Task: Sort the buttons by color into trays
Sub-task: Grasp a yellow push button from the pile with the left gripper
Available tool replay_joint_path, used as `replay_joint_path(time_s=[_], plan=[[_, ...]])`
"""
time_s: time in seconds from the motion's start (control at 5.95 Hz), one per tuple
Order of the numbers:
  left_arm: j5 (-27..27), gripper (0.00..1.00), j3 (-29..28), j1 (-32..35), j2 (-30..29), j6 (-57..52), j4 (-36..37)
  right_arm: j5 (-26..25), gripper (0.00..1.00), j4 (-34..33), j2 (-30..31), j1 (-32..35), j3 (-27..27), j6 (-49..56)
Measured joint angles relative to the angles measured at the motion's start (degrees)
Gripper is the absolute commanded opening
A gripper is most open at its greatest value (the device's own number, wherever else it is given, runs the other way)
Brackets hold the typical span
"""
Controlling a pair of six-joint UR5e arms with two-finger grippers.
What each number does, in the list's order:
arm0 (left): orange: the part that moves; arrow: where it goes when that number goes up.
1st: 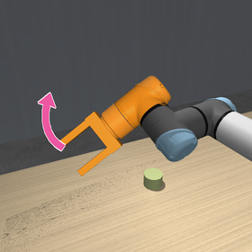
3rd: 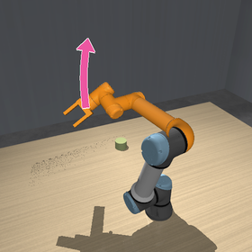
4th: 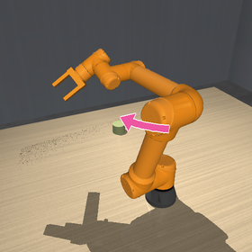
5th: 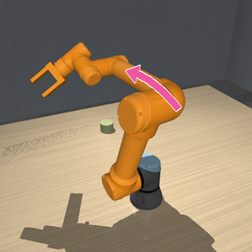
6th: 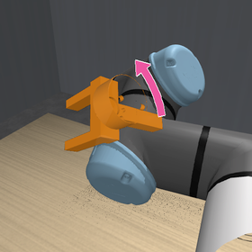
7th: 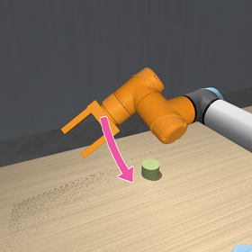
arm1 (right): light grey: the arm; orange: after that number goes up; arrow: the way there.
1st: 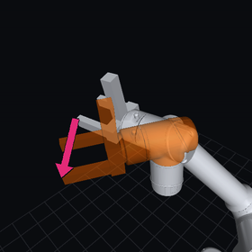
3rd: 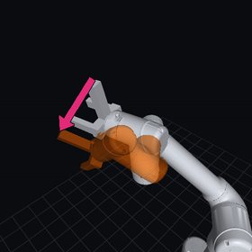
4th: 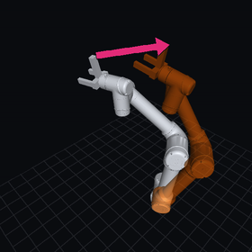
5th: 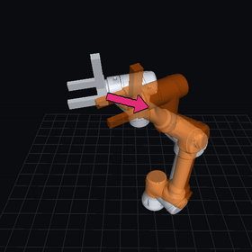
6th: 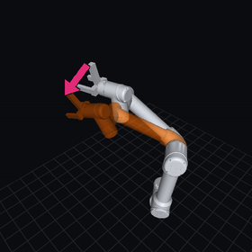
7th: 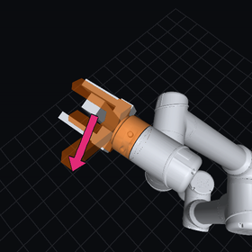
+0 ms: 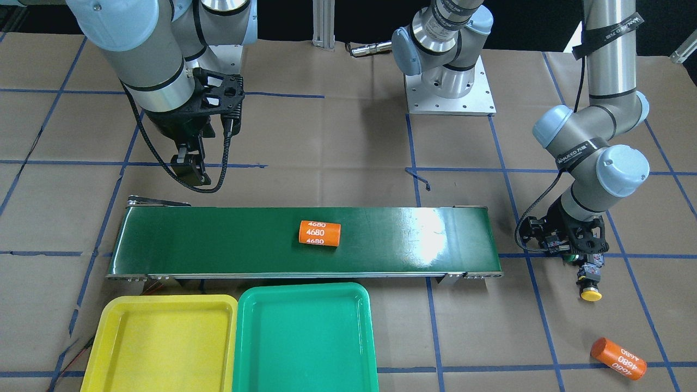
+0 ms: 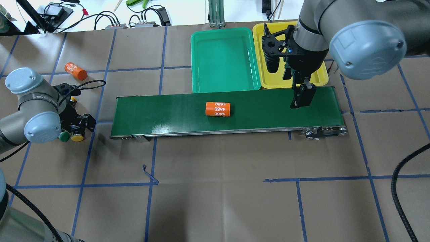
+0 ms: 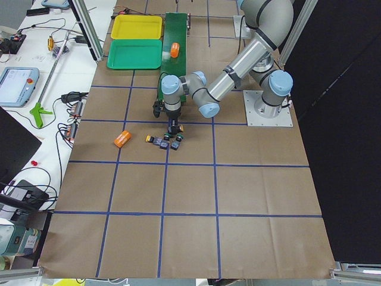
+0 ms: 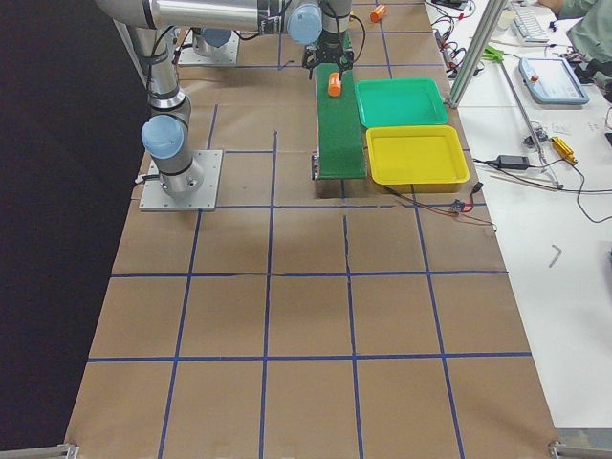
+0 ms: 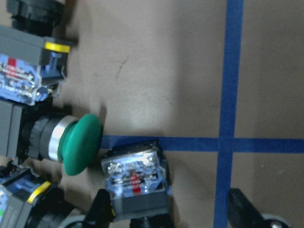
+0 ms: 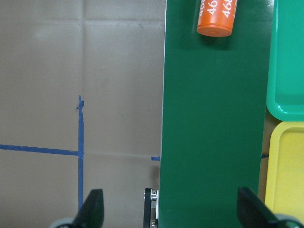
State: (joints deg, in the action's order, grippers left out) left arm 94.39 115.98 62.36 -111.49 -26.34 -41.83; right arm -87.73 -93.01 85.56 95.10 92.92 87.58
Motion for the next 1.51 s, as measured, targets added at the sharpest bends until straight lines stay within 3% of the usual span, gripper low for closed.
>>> replay_joint_path(time_s=[0.17, 0.67, 1.01, 1.34, 1.51], plan=[[0.11, 0.06, 0.26, -0.12, 0.0, 0.46, 0.43, -0.05, 1.0, -0.16, 0.03, 0.0, 0.01, -0.06], [0.35, 0.05, -0.41, 0.54, 1.56, -0.9, 0.2, -0.09, 1.0, -0.21, -0.02, 0.0, 0.03, -0.16], [0.31, 0.05, -1.31, 3.07, 5.43, -5.3, -5.15, -0.08, 1.0, 0.47, -0.1, -0.01, 0.04, -0.21], [-0.41, 0.19, -4.76, 6.35, 8.68, -17.12, -13.85, -0.02, 1.0, 0.49, -0.23, -0.01, 0.07, -0.2], [-1.38, 0.0, -5.39, 9.75, 10.19, -24.09, -15.97, 0.09, 1.0, 0.38, -0.27, -0.01, 0.07, -0.15]])
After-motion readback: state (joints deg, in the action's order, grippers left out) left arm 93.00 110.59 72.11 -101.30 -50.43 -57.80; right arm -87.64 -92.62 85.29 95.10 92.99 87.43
